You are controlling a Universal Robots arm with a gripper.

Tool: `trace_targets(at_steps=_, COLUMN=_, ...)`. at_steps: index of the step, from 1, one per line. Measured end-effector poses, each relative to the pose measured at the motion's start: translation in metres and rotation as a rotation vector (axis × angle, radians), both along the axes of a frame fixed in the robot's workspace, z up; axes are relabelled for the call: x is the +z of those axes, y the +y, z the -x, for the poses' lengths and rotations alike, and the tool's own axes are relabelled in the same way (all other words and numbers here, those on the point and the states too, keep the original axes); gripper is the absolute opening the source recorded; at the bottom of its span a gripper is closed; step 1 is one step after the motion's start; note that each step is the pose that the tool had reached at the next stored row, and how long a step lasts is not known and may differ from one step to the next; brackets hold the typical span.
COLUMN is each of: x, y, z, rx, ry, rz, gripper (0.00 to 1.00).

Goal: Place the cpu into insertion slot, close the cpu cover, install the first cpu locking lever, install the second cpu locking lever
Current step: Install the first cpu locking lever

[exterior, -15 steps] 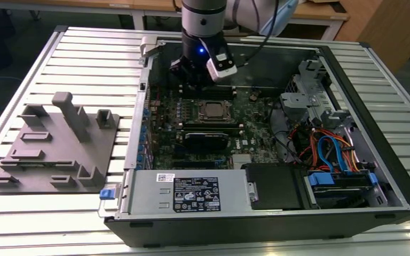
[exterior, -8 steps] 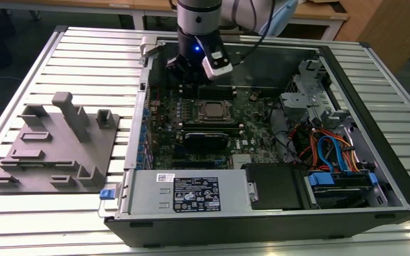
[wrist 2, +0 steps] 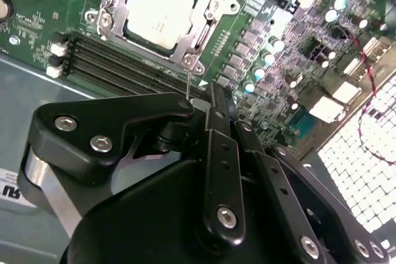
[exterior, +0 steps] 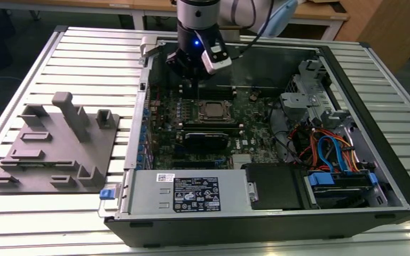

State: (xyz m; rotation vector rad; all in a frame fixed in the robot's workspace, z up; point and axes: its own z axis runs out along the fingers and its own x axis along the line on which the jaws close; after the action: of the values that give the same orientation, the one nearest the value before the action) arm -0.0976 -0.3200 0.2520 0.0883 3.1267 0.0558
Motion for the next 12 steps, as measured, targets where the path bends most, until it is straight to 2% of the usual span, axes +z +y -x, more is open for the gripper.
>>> trace_targets(at_steps=8, x=0.0027, y=0.0077, z=0.0001, rx=0.0, ry=0.0, rz=0.0, gripper=0.1)
trace_targets(at_steps=12, x=0.0027, y=0.0084, z=0.0001, rx=0.0, ry=0.0, rz=-0.0001, gripper=0.1)
